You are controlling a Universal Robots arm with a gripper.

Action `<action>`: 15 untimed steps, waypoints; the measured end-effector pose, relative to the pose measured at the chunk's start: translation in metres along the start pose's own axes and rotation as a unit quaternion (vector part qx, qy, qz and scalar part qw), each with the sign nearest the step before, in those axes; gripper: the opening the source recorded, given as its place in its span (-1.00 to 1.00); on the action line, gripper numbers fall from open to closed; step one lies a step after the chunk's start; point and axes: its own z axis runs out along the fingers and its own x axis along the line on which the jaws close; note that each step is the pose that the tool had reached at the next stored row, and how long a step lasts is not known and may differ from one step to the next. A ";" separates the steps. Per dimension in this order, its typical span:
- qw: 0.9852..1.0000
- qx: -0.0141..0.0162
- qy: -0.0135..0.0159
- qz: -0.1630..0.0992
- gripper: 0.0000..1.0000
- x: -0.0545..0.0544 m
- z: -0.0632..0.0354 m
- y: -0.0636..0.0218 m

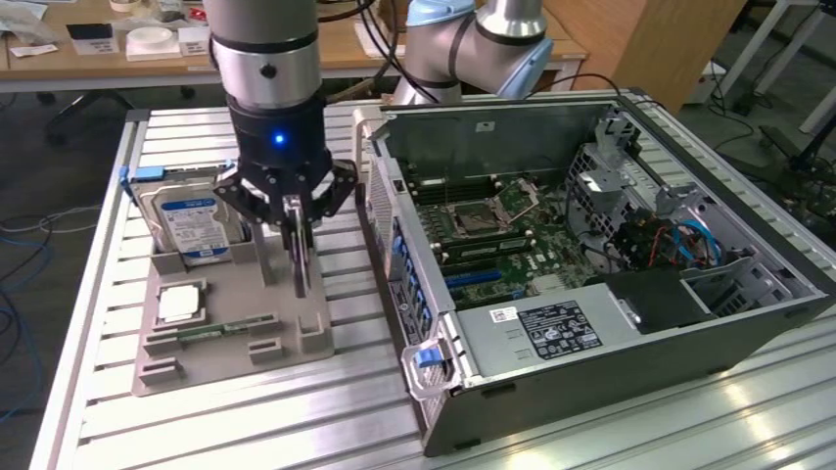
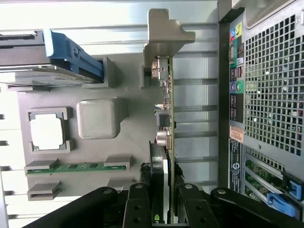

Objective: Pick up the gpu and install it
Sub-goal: 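Pick up the gpu and move the gpu toward the slot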

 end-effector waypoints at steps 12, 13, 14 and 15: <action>1.000 0.000 0.000 0.000 -0.44 -0.001 -0.0318 -0.0009; 1.000 0.000 0.000 0.000 -0.44 -0.001 -0.0343 -0.0010; 1.000 0.000 0.000 0.000 -0.44 -0.001 -0.0369 -0.0010; 1.000 0.000 0.000 0.000 -0.44 -0.001 -0.0396 -0.0011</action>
